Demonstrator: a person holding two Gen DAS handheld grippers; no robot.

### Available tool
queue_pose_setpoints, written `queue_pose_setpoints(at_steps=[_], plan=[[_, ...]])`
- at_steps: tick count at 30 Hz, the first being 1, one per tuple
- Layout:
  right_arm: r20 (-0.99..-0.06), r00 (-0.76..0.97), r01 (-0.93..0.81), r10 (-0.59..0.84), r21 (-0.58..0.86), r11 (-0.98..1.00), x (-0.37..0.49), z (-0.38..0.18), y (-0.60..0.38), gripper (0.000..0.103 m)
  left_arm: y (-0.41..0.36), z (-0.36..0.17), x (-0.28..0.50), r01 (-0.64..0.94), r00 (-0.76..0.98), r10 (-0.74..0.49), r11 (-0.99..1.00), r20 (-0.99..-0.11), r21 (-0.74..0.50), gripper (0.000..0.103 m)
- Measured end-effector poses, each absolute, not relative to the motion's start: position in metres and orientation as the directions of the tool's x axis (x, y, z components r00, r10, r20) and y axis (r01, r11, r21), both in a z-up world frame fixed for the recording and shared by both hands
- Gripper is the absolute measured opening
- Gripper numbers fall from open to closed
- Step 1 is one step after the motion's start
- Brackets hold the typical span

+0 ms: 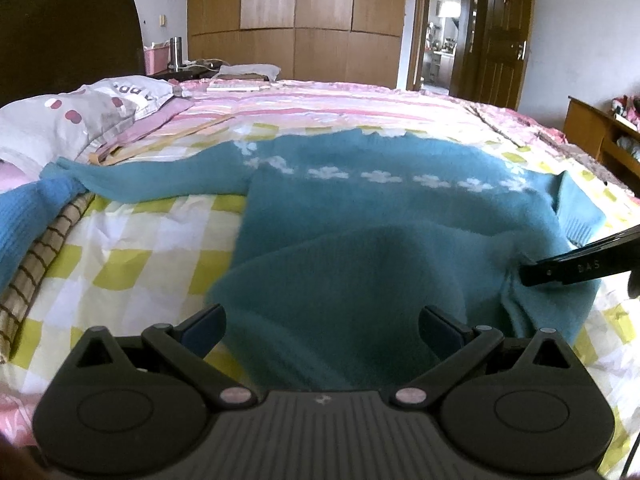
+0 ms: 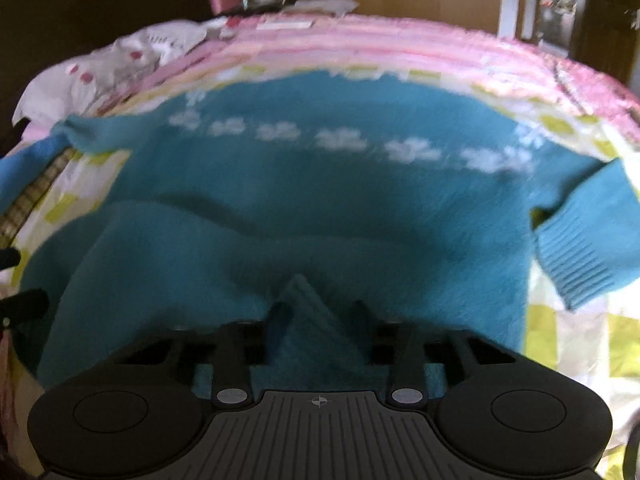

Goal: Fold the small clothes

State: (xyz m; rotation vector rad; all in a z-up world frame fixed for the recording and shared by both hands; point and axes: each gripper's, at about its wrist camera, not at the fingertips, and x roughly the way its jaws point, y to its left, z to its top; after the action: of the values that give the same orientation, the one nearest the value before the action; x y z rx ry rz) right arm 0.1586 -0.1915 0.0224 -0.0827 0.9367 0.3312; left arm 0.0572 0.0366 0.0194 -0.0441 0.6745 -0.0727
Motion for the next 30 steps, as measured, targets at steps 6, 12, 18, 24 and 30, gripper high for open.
queue_pose_setpoints(at_steps=[6,12,18,24,30], plan=[[-0.795,0.547,-0.352,0.262,0.065,0.934,0.120,0.044,-0.200,0.008,0.037,0.025,0.047,0.054,0.782,-0.076,0.997,-0.618,-0.054,0.103],[-0.788,0.561,-0.338,0.253,0.061,0.939,0.059,0.065,-0.217,0.008,0.045,0.031,0.022,0.063,0.775,-0.079,0.997,-0.627,-0.048,0.103],[-0.813,0.563,-0.254,0.148,0.000,0.967,0.031,0.057,-0.235,0.009,0.055,0.033,0.000,0.050,0.761,-0.065,0.998,-0.646,-0.042,0.103],[-0.791,0.594,-0.230,0.144,0.005,0.973,0.016,0.062,-0.238,0.014,0.057,0.035,0.004,0.019,0.772,-0.044,0.999,-0.634,-0.047,0.103],[-0.774,0.619,-0.219,0.135,-0.005,0.976,-0.001,0.068,-0.237,0.014,0.048,0.030,0.023,-0.005,0.775,-0.010,1.000,-0.632,-0.022,0.103]])
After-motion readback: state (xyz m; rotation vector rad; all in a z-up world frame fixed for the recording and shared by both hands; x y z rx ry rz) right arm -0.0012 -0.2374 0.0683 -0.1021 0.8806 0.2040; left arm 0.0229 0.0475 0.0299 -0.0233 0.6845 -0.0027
